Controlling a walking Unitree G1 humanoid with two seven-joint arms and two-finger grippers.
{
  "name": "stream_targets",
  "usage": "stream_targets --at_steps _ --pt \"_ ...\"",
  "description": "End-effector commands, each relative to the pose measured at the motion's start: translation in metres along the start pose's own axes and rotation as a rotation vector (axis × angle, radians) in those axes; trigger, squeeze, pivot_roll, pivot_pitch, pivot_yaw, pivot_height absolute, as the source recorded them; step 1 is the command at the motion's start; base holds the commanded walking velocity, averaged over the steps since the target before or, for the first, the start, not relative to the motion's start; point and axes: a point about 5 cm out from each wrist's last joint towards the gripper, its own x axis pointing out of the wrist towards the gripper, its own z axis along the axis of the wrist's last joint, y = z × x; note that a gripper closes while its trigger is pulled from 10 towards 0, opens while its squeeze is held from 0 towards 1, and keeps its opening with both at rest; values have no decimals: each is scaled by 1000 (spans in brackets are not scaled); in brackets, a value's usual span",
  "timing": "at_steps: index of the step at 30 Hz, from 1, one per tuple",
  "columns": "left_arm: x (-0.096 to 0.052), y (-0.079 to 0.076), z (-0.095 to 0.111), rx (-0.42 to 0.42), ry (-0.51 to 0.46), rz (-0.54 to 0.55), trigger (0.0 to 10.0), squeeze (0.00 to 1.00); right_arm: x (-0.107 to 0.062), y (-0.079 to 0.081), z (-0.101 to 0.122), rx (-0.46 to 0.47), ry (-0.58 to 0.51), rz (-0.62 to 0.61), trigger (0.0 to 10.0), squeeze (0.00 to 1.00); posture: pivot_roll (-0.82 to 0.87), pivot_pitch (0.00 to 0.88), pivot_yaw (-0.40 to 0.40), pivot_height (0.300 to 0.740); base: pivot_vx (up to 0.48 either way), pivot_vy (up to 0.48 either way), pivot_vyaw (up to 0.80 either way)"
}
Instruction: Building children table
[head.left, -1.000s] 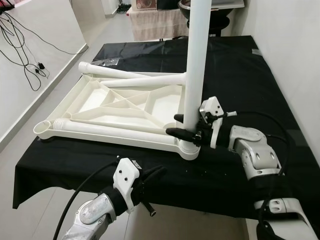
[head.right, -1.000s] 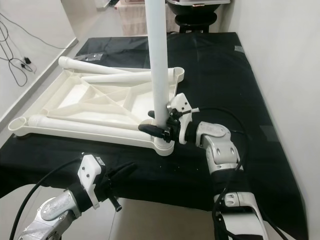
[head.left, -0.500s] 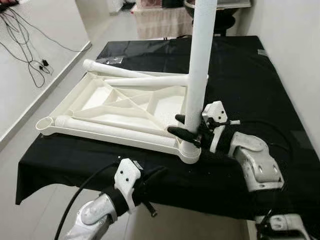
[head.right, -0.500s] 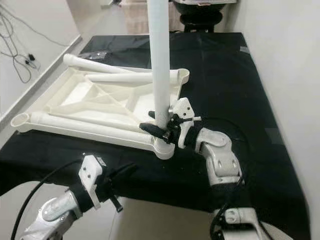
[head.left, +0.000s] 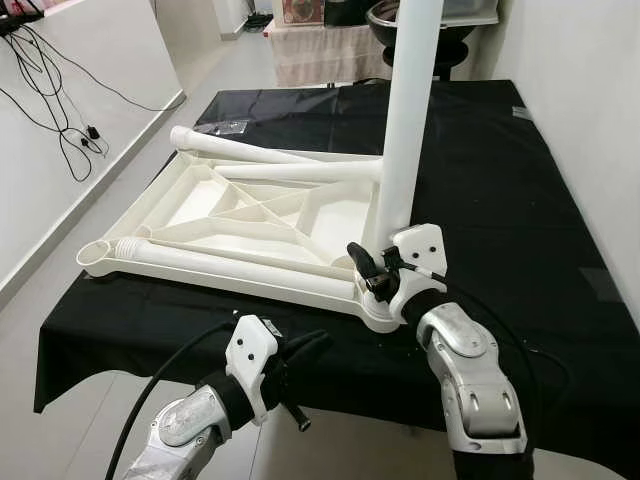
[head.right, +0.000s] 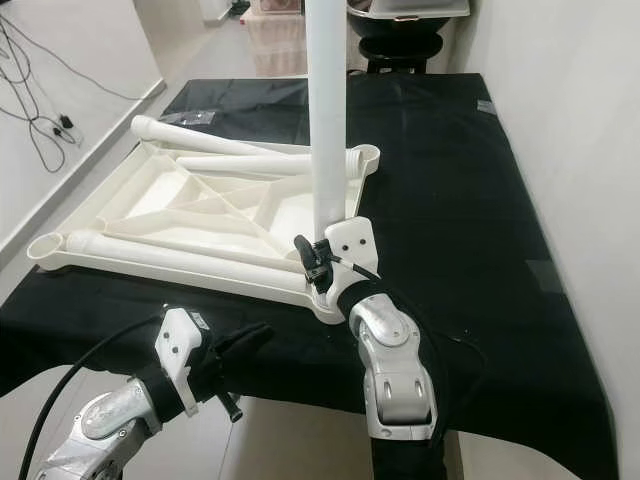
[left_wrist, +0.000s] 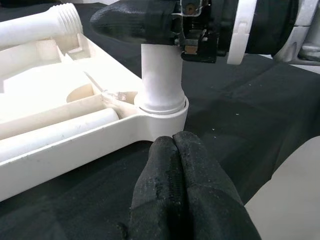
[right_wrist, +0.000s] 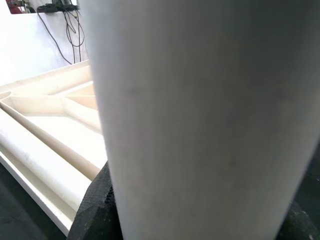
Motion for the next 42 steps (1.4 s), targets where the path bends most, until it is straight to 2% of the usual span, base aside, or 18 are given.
stream_targets --at_steps 1,2,3,6,9,10,11,12,15,20,21,35,36,37,38,40,41,42 --pt "-4 3 -5 -6 22 19 10000 0 2 -5 -37 68 175 -12 10000 98 -18 142 79 740 0 0 0" --pt "-4 3 -5 -6 22 19 10000 0 2 -5 -37 68 175 -12 10000 98 -18 142 79 740 0 0 0" --pt "-4 2 -6 -8 22 19 10000 0 10 -5 -30 86 122 92 10000 1000 -18 142 82 740 0 0 0" --pt "-4 1 -6 -13 23 15 10000 0 19 -8 -17 81 37 278 10000 1000 -20 138 82 740 0 0 0" --pt "-3 0 -7 -14 23 13 10000 0 19 -10 -12 65 17 357 10000 1000 -15 132 79 740 0 0 0" --pt "-3 0 -7 -15 22 12 10000 0 19 -12 -8 33 12 448 10000 604 -9 126 78 740 0 0 0" --pt "-3 0 -7 -15 22 12 10000 0 19 -12 -8 33 12 448 10000 604 -9 126 78 740 0 0 0" --pt "-3 -1 -7 -15 22 12 10000 0 19 -14 -5 12 17 564 10000 0 -8 125 76 740 0 0 0" --pt "-3 -2 -7 -13 20 15 10000 0 29 -22 2 17 38 746 10000 0 5 128 72 740 0 0 0" --pt "-4 -4 -7 -11 19 18 10000 0 40 -23 5 28 41 819 10000 0 9 134 72 740 0 0 0" --pt "-4 -4 -7 -11 19 19 10000 0 42 -22 6 55 43 848 0 0 13 136 71 740 0 0 0" --pt "-4 -6 -6 -11 17 19 10000 0 42 -32 7 61 22 810 0 0 4 152 71 740 0 0 0" --pt "-4 -6 -5 -11 16 19 10000 0 36 -36 2 52 33 693 0 0 -2 160 63 740 0 0 0" --pt "-4 -6 -5 -11 16 19 10000 0 36 -36 2 52 33 693 0 0 -2 160 63 740 0 0 0" --pt "-4 -3 -5 -9 14 22 10000 0 15 -33 -23 66 109 133 0 0 -18 168 63 740 0 0 0" --pt "-4 -3 -5 -9 14 22 10000 0 15 -33 -23 66 109 133 0 0 -18 168 63 740 0 0 0" --pt "-5 -2 -4 -8 14 23 10000 0 -5 -32 -33 107 157 -154 0 0 -18 168 63 740 0 0 0" --pt "-5 -2 -4 -8 14 23 10000 0 -5 -32 -33 107 157 -154 0 0 -18 168 63 740 0 0 0"
